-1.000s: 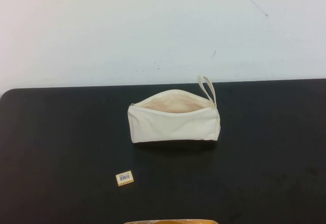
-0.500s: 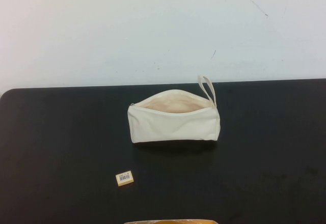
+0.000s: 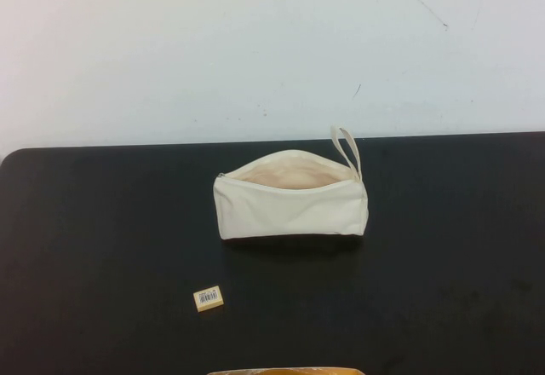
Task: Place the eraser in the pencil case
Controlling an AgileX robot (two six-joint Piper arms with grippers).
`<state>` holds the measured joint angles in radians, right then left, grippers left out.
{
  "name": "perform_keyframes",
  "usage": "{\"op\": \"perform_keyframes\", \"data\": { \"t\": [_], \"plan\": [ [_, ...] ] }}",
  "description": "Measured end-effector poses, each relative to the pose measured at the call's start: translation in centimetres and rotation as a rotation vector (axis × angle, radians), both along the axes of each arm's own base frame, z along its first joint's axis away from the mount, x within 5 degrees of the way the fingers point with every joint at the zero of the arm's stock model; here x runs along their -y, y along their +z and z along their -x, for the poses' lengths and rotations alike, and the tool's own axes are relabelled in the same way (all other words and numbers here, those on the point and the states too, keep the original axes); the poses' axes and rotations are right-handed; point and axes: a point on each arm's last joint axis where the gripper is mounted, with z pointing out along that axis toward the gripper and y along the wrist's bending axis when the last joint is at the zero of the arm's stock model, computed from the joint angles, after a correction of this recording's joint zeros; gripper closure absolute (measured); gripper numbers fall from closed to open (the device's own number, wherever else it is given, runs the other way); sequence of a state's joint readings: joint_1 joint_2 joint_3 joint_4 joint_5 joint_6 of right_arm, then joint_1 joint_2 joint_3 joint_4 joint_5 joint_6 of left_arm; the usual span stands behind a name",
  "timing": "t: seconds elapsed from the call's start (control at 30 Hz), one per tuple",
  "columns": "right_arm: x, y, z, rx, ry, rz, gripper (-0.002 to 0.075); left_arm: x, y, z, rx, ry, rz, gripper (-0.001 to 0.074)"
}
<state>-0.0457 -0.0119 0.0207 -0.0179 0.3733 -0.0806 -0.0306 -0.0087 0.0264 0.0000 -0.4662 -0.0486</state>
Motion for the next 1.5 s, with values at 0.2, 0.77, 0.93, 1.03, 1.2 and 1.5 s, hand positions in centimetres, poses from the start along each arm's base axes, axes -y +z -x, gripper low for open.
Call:
{"op": "perform_keyframes", "data": {
  "t": [0.2, 0.77, 0.93, 1.03, 1.2, 1.5],
  "plan": [
    [0.0, 0.0, 0.0, 0.000, 0.000, 0.000, 0.0727, 0.2, 0.6, 0.4, 0.077, -0.090, 0.113, 0.0737],
    [0.0, 0.0, 0.0, 0.000, 0.000, 0.000, 0.0727, -0.5, 8.4, -1.6, -0.402, -0.022, 0.259, 0.0736],
    [0.0, 0.0, 0.0, 0.000, 0.000, 0.000, 0.0727, -1.1, 7.6, -3.5, -0.688, 0.084, 0.294, 0.0736],
    [0.0, 0.0, 0.0, 0.000, 0.000, 0.000, 0.0727, -1.1, 6.7, -4.3, -0.785, 0.103, 0.321, 0.0736],
    [0.0, 0.0, 0.0, 0.000, 0.000, 0.000, 0.0727, -0.9, 5.9, -5.4, -0.880, 0.098, 0.355, 0.0736],
    [0.0, 0.0, 0.0, 0.000, 0.000, 0.000, 0.0727, 2.5, 5.5, -10.2, -1.283, -0.241, 0.091, 0.0736]
  ]
}}
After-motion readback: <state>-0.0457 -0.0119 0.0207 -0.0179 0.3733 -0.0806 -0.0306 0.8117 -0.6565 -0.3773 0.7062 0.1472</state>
